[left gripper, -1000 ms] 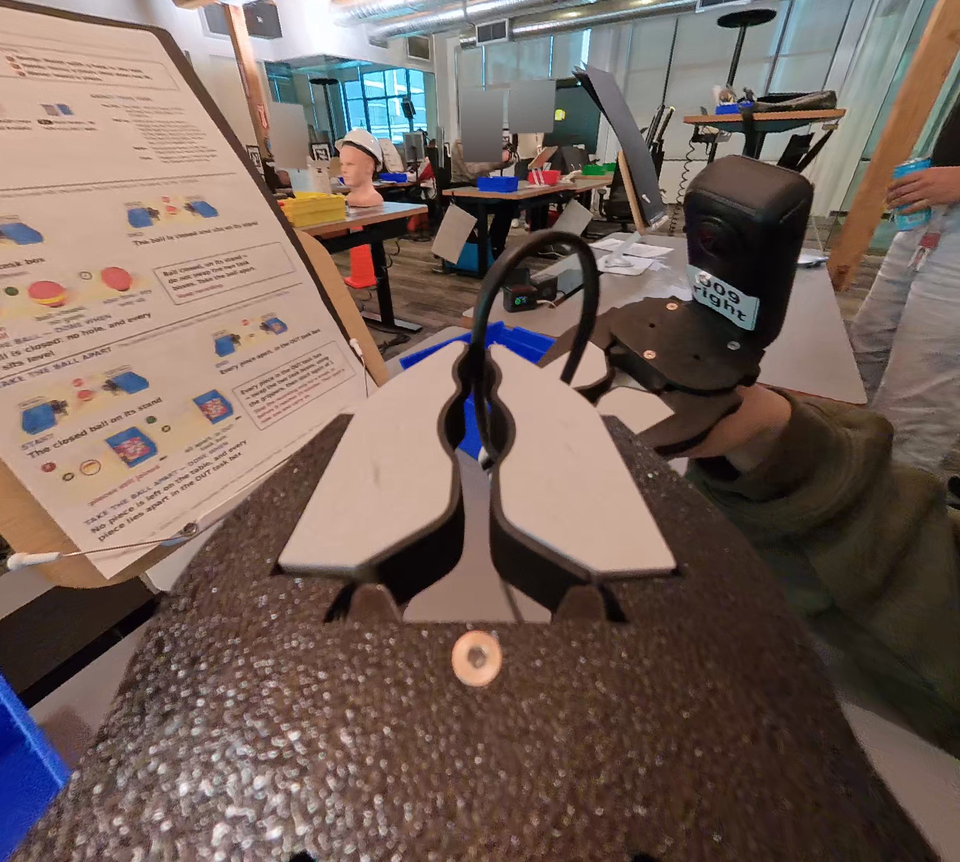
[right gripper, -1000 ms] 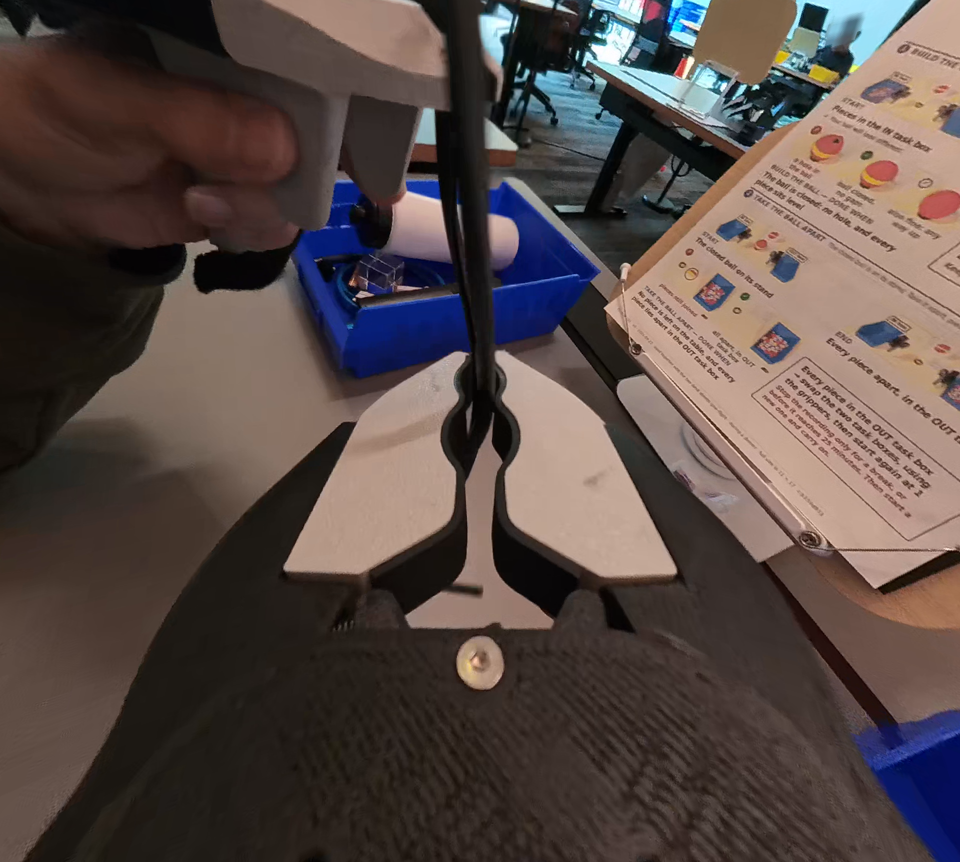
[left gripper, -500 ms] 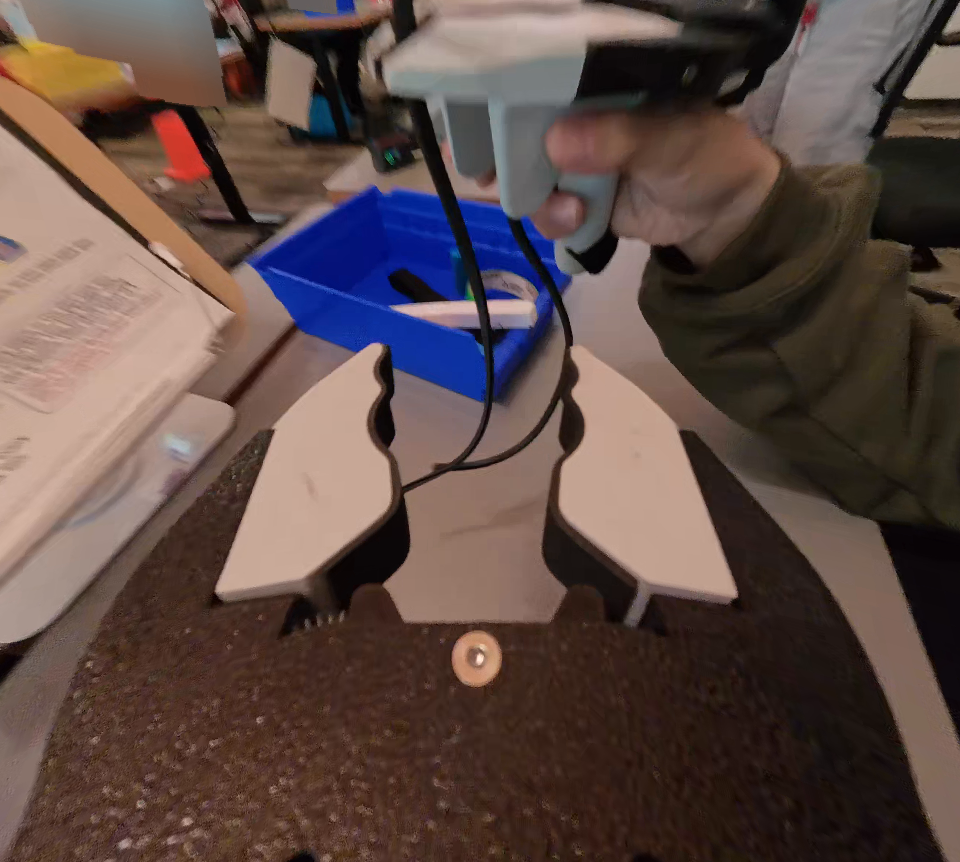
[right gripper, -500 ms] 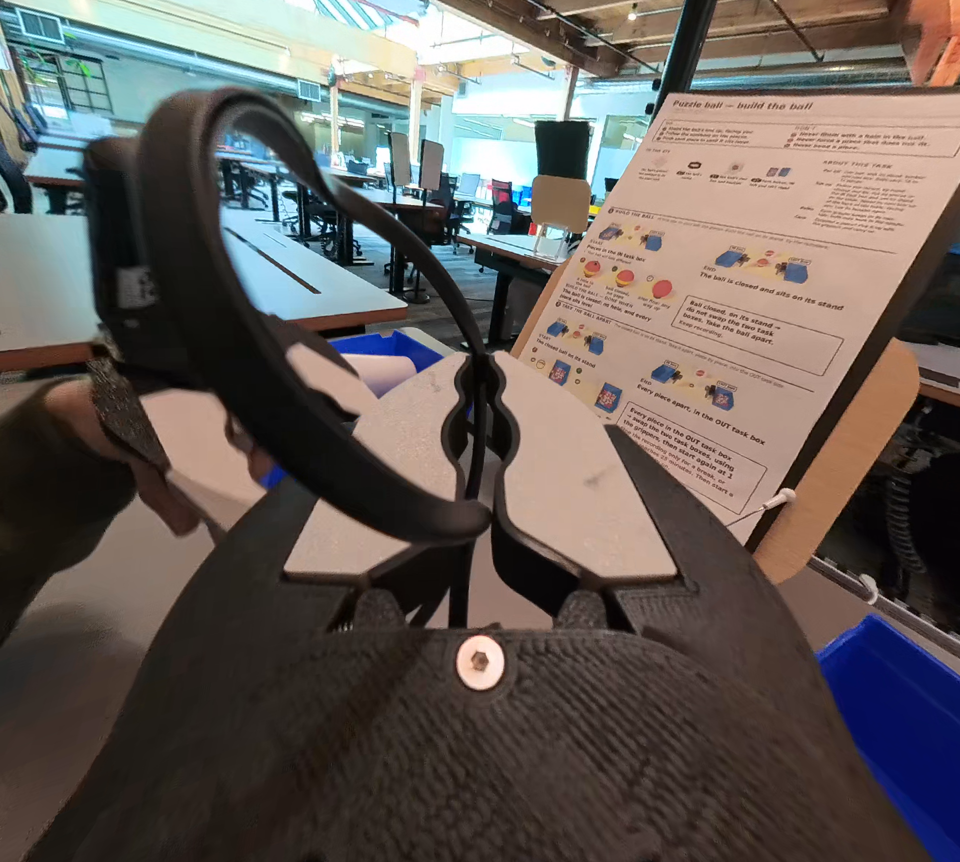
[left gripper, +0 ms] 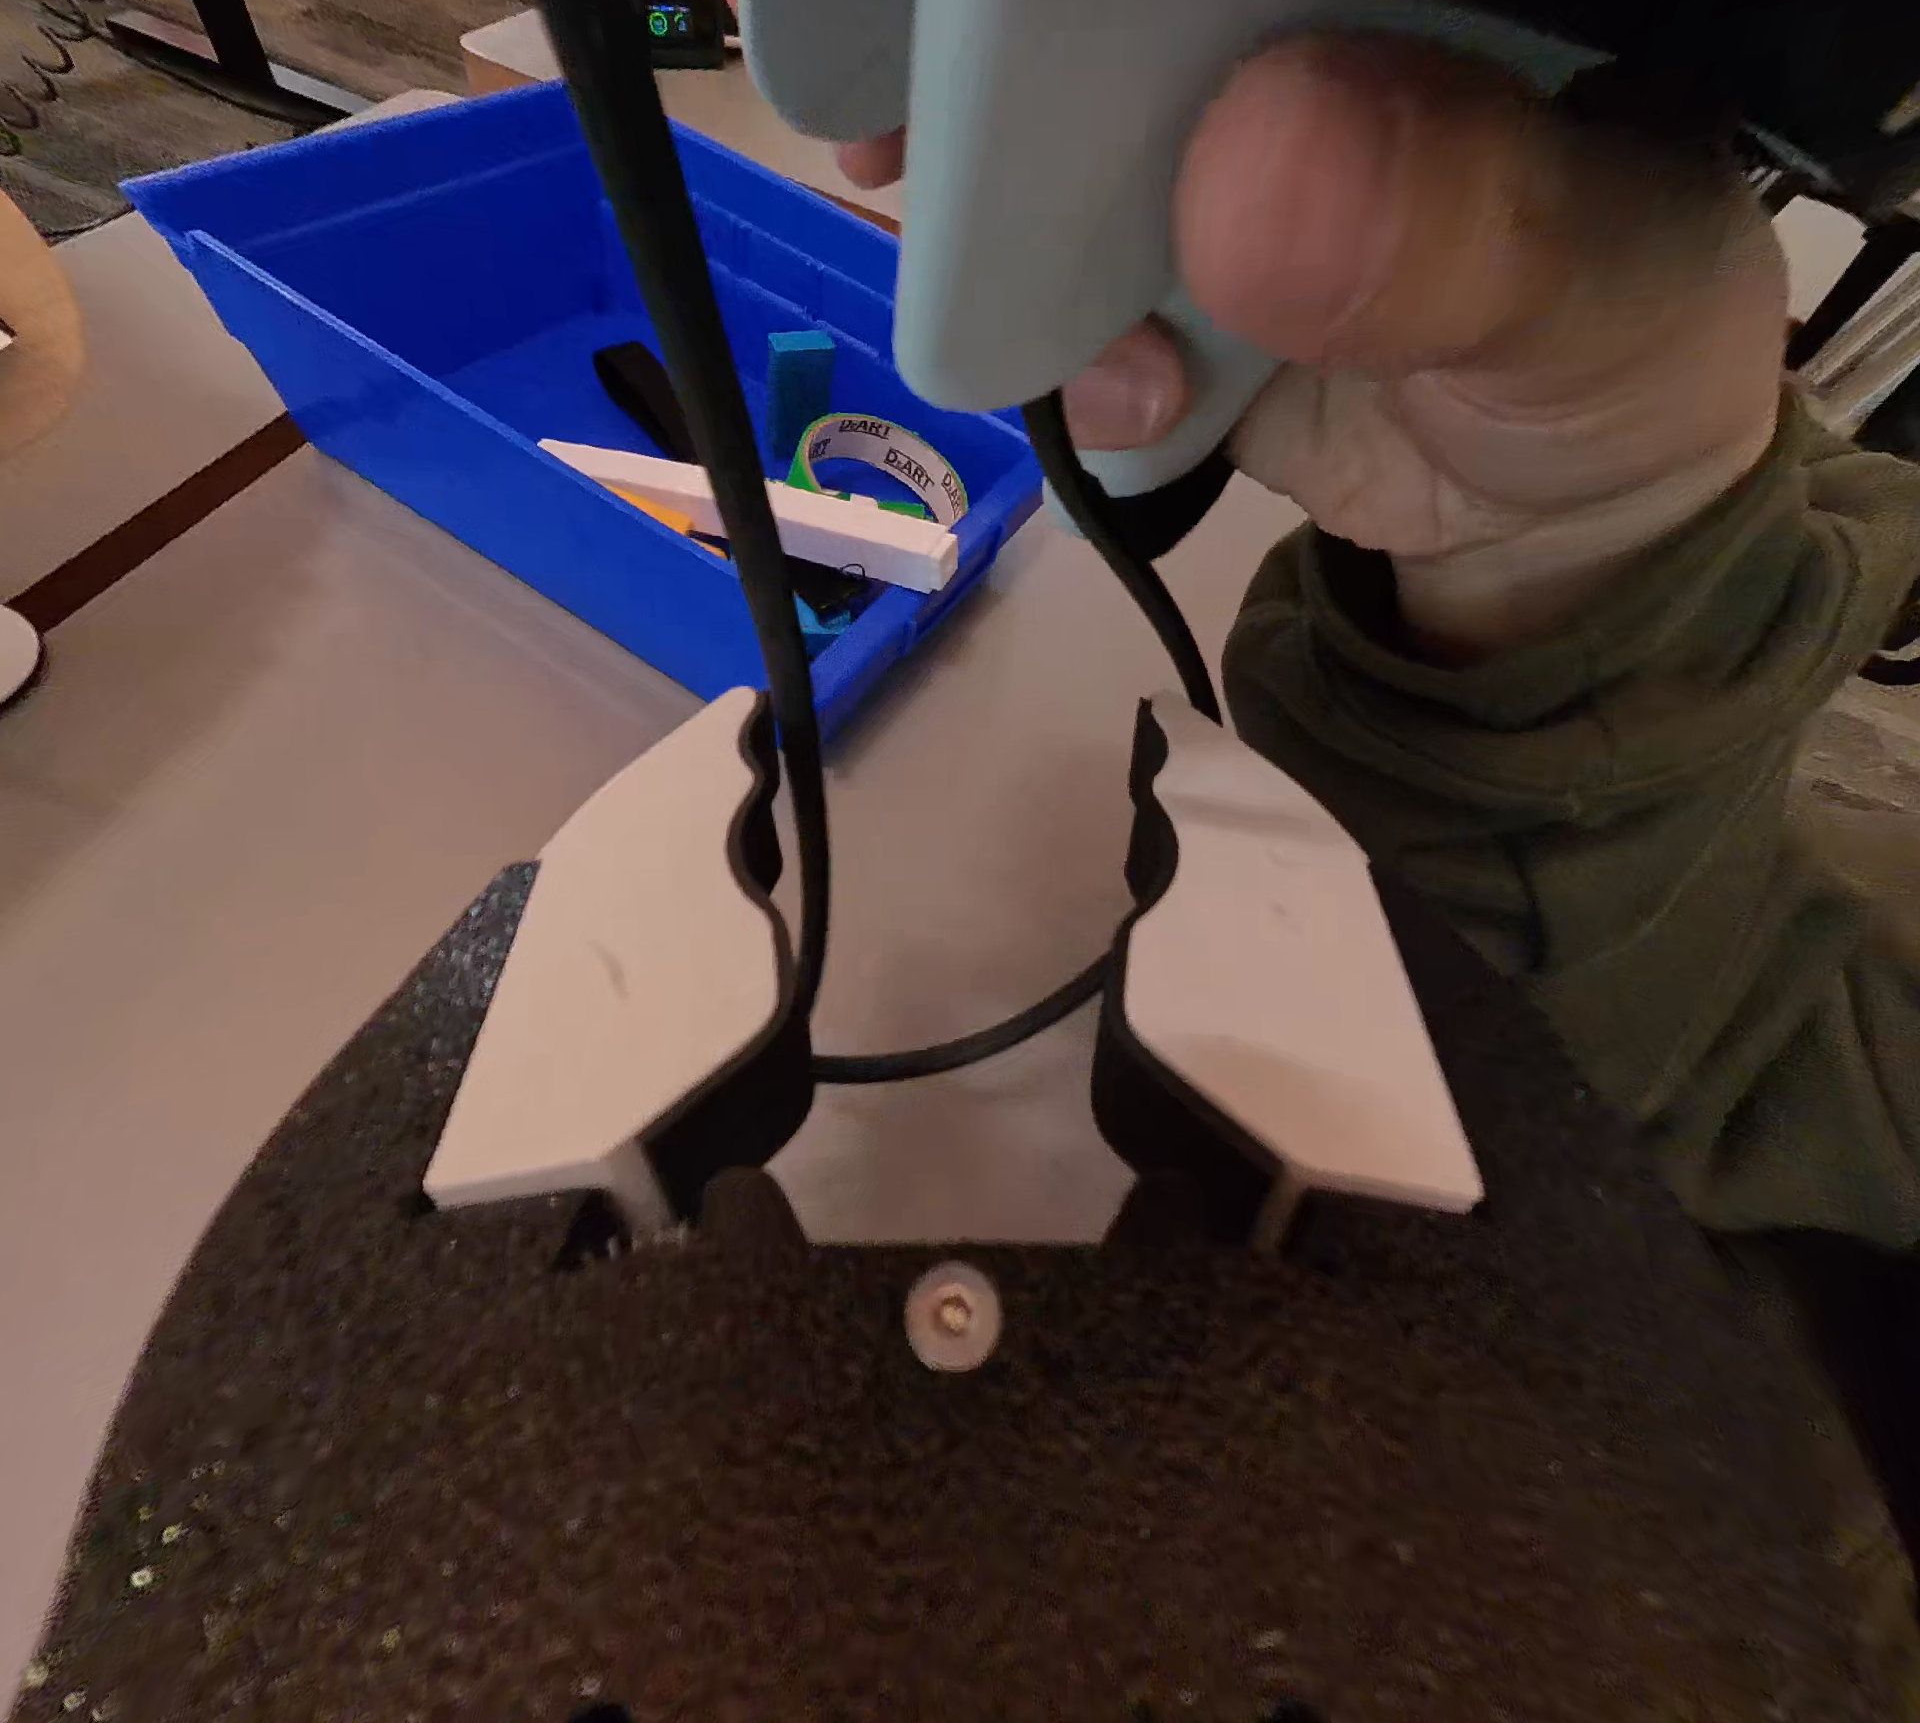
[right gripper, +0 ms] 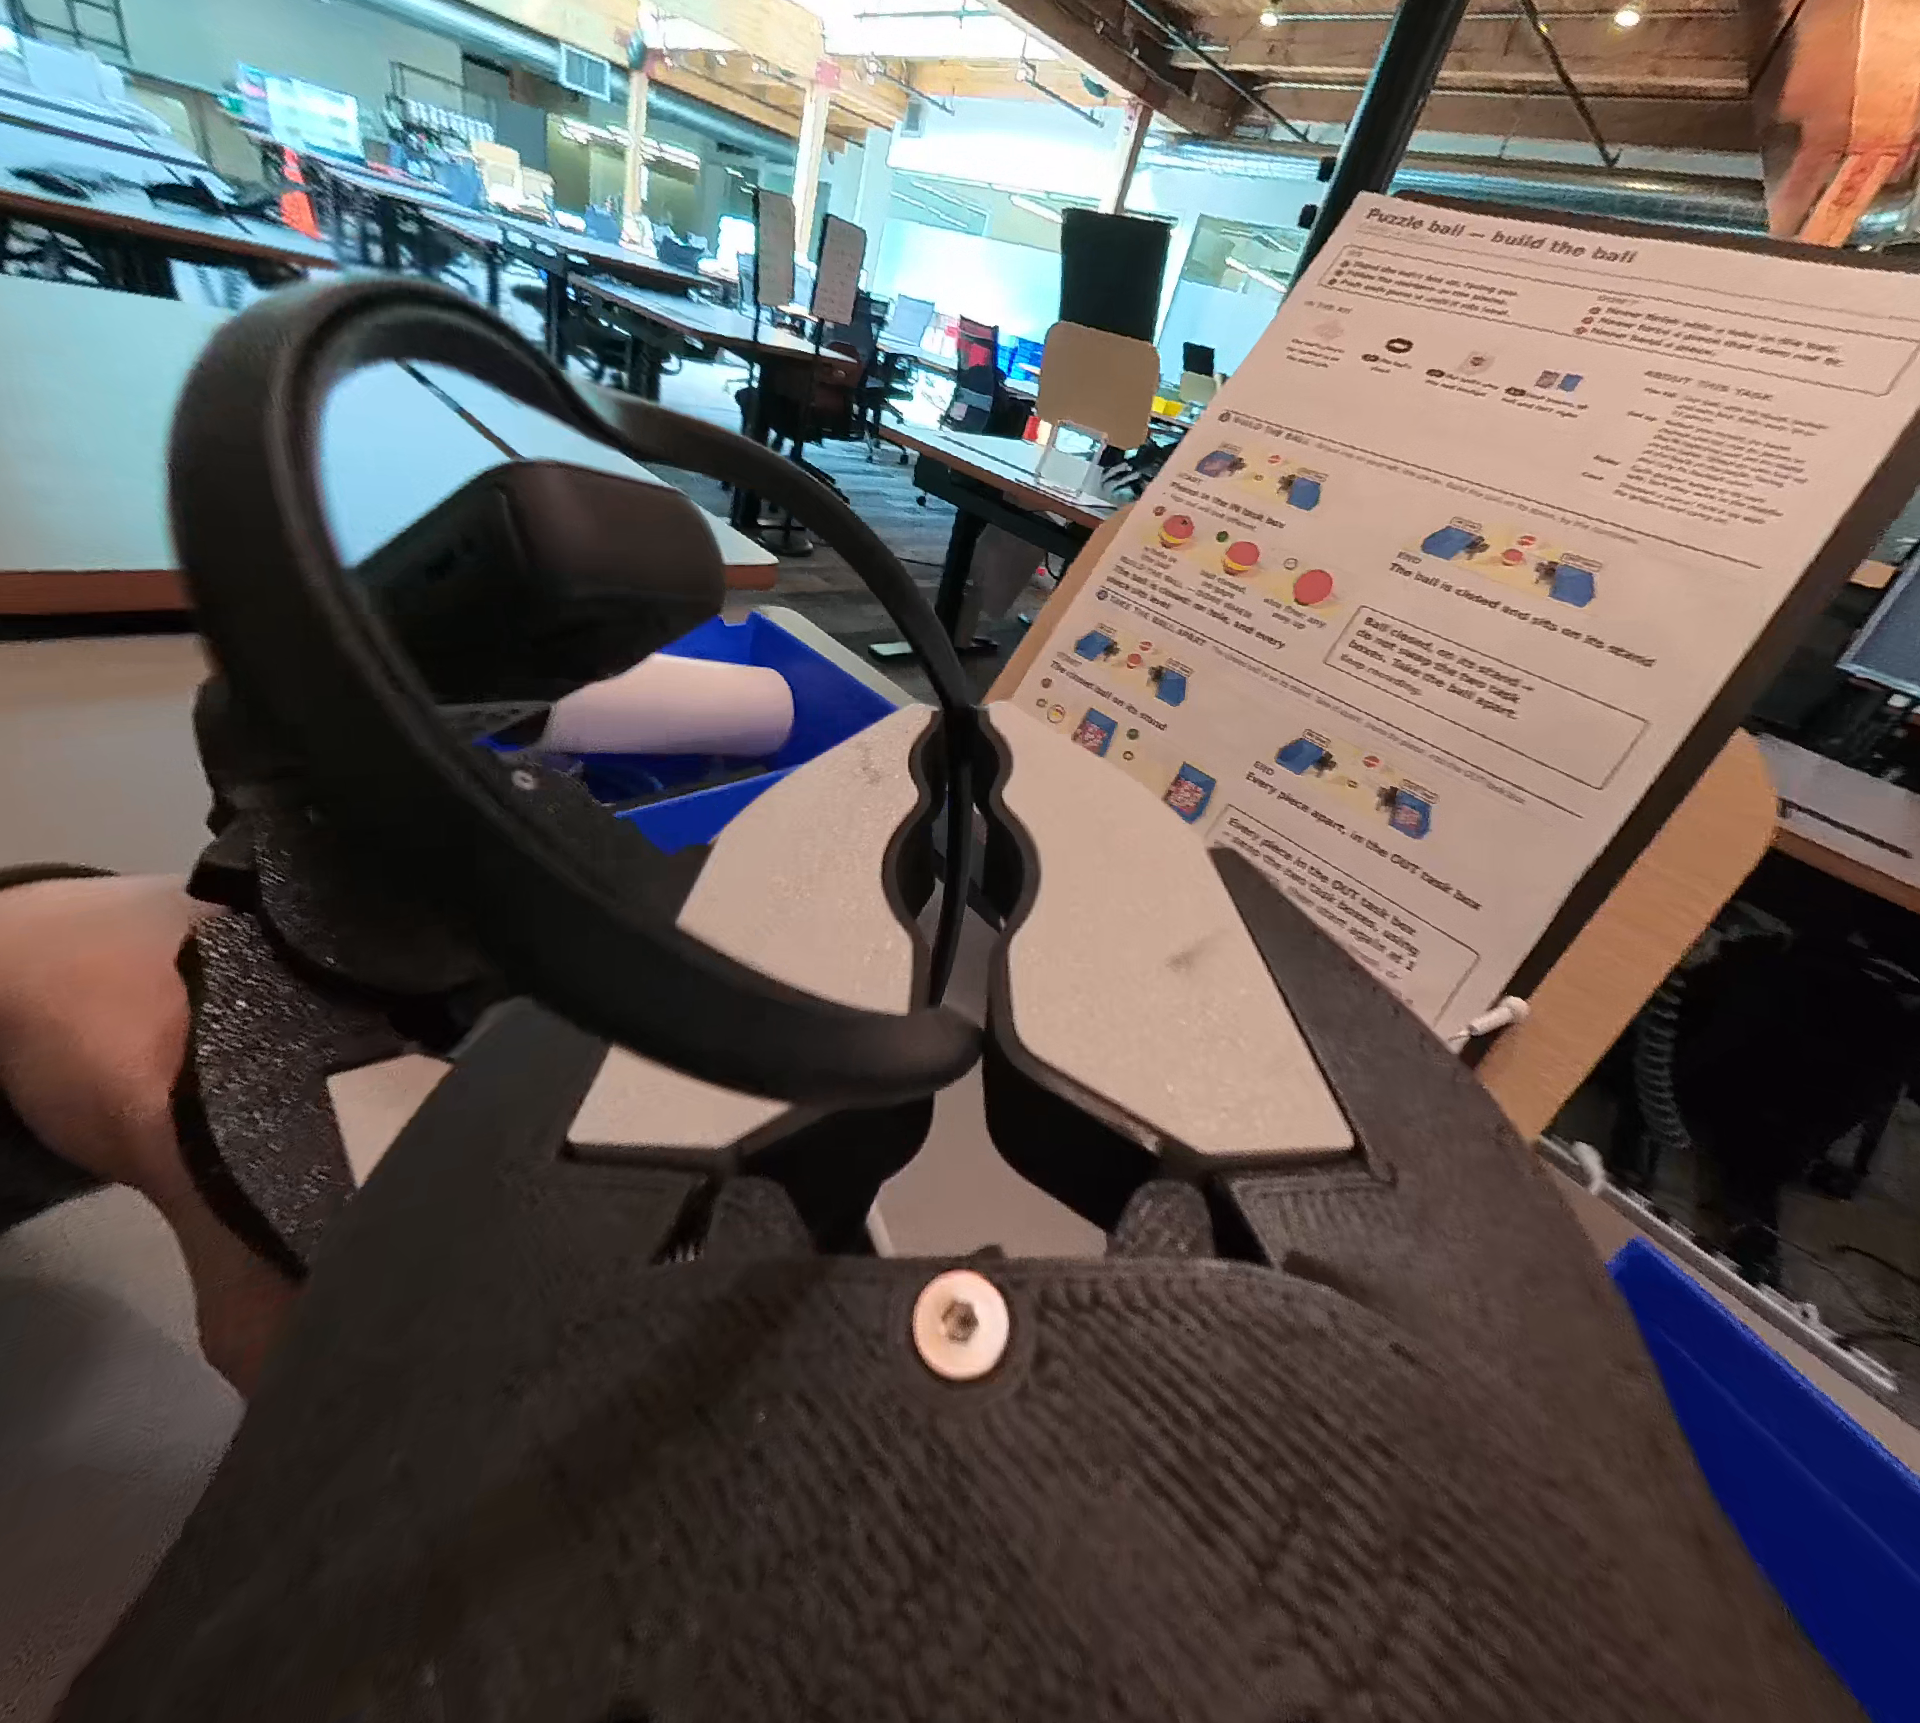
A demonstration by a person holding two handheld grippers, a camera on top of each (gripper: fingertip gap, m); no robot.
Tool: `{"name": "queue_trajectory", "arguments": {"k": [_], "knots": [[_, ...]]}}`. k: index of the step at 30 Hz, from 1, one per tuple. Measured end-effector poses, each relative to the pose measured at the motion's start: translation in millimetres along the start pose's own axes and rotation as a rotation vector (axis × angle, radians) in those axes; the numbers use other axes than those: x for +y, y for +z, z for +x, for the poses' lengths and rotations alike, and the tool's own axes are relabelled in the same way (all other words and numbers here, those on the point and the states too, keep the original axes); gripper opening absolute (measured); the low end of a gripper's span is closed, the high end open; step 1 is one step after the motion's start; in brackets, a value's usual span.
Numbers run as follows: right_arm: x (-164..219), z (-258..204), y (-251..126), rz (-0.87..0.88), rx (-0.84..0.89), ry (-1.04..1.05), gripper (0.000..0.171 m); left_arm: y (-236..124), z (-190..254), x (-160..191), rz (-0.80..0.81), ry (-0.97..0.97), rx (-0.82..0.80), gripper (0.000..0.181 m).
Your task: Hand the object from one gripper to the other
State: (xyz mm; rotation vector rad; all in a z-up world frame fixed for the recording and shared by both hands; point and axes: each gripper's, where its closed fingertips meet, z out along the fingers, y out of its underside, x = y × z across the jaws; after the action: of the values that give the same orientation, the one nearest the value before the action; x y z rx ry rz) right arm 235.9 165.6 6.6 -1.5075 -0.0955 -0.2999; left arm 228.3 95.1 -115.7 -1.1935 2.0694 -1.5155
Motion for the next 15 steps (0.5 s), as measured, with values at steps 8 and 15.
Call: {"name": "queue_trajectory", "arguments": {"k": [8, 15], "knots": [[2.3, 3.6, -4.6, -0.003, -0.020, 0.018, 0.004, -22.8, 6.7, -8.9, 0.079, -0.037, 0.194, 0.065], [1.9, -5.4, 0.6, -0.006, -0.042, 0.022, 0.004, -9.6, -11.7, -4.8, 0.066, -0.008, 0.053, 0.095]]}}
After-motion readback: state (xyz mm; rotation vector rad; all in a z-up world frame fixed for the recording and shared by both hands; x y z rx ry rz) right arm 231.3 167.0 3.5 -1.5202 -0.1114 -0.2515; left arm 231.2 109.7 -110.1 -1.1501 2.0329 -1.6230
